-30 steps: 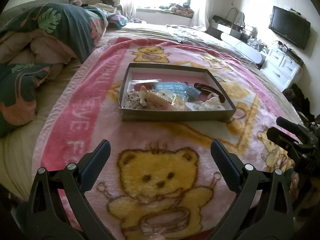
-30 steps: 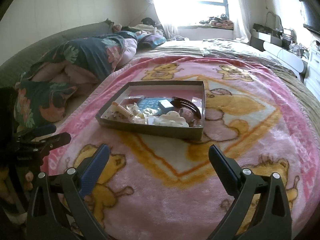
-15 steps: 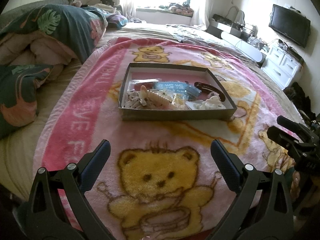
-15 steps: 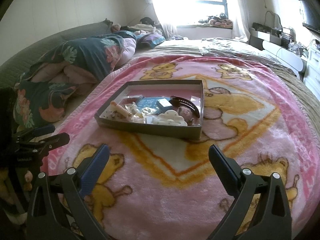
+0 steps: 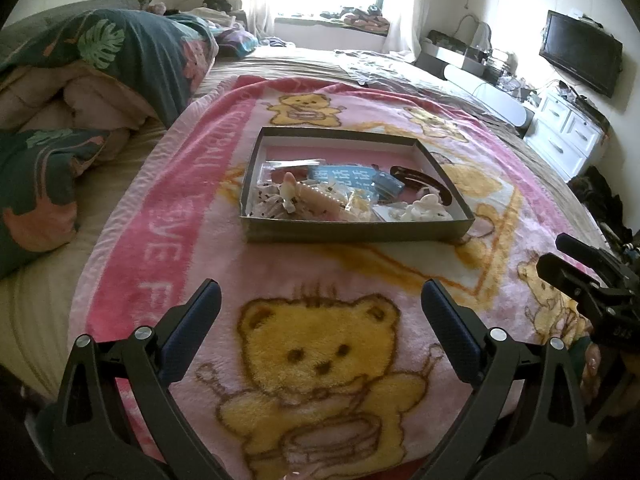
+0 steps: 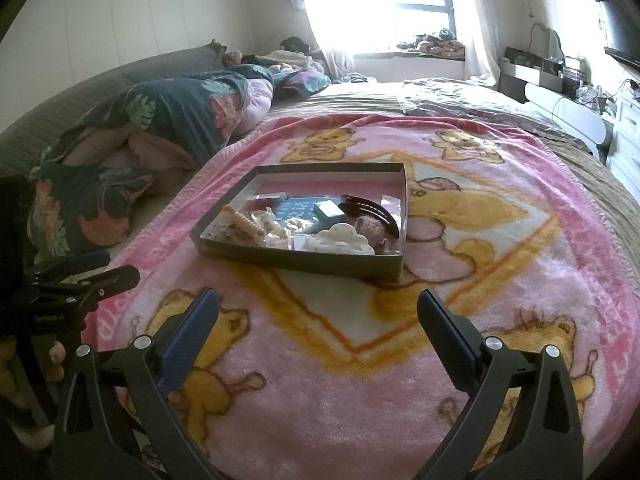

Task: Organize jewelry

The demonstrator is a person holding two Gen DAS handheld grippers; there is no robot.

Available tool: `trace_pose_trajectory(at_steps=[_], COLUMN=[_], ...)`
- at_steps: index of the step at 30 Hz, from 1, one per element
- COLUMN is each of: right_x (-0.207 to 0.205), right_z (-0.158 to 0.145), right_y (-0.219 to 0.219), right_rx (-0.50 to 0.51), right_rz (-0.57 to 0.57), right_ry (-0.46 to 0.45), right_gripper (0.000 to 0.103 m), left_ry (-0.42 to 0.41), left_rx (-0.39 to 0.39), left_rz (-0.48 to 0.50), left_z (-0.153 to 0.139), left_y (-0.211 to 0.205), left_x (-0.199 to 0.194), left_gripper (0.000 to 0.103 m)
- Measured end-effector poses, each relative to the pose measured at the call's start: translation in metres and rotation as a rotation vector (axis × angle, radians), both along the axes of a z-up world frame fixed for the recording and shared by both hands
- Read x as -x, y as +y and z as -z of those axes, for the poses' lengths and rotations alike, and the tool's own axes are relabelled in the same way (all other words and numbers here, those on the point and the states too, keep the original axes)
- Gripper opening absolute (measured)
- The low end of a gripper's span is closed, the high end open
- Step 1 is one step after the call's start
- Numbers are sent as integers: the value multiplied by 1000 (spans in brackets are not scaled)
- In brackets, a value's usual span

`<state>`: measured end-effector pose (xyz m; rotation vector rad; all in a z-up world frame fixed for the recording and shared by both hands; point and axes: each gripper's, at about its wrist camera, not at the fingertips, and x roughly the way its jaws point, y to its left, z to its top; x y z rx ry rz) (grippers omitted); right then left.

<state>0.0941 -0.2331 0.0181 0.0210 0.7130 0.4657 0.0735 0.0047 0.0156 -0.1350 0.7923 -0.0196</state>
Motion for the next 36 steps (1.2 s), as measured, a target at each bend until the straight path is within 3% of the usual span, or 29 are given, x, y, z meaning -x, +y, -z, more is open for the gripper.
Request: trace_pose_trajectory(at_steps=[23,29,36], right_x=[0,1,-12], right_z=[0,-1,5], right_y=[0,-2,-16], right_rx=[2,8,0], right_rz=[1,14,62], right_ry=[-1,-11,-4], right_gripper=[99,99,99], left_ry=[1,18,27], left_rx=[-12,43,41], left_rz=[-7,3,-82], left_z=[-1,3,12], left_y=[4,9,29], left_x=[0,-3,-18], left_gripper=[94,94,94])
